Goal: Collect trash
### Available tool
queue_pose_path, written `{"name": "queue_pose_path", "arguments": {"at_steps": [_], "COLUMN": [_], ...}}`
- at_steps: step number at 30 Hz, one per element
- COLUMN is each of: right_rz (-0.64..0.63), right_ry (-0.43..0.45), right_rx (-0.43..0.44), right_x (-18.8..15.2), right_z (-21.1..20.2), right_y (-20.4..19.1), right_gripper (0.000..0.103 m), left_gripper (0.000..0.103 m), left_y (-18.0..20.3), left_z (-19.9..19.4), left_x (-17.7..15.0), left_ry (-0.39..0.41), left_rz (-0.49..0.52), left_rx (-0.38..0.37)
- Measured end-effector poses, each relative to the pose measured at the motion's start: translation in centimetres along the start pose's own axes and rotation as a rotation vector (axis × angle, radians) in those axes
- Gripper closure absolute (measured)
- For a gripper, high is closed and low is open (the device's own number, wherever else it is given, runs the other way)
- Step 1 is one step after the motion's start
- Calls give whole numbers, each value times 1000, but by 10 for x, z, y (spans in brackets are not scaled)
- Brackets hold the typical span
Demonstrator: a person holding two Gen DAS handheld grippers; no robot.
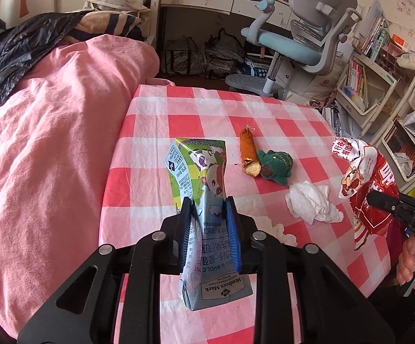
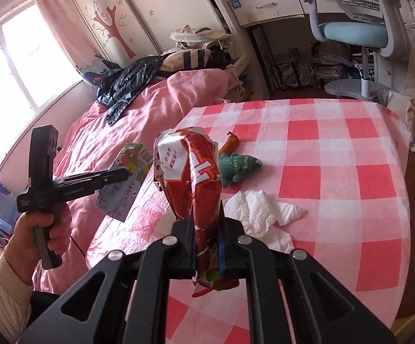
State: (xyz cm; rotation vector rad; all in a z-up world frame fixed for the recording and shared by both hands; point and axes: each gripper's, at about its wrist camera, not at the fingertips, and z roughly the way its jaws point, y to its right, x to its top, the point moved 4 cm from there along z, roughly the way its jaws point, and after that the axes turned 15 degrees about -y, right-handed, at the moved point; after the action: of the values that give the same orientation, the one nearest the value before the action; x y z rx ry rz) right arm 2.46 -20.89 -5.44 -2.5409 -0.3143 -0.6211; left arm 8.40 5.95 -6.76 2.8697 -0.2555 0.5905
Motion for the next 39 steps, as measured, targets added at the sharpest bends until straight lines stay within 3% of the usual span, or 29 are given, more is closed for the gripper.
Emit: {"name": "queue_pose_path", "arguments": {"at_steps": [11, 39], "right_rz": [-9, -38], "right_ry": [-16, -52], "right_rx": [-68, -108], "right_x": [-3, -3], "right_z": [6, 23], "right_y": [4, 4], "right_gripper": [92, 92], "left_gripper": [81, 81], "left_y": [-3, -8], "left_z": [0, -6], "left_x": [0, 6], "left_ry": [4, 23], "left_rz": [-7, -22], "left_rx": [21, 21]}}
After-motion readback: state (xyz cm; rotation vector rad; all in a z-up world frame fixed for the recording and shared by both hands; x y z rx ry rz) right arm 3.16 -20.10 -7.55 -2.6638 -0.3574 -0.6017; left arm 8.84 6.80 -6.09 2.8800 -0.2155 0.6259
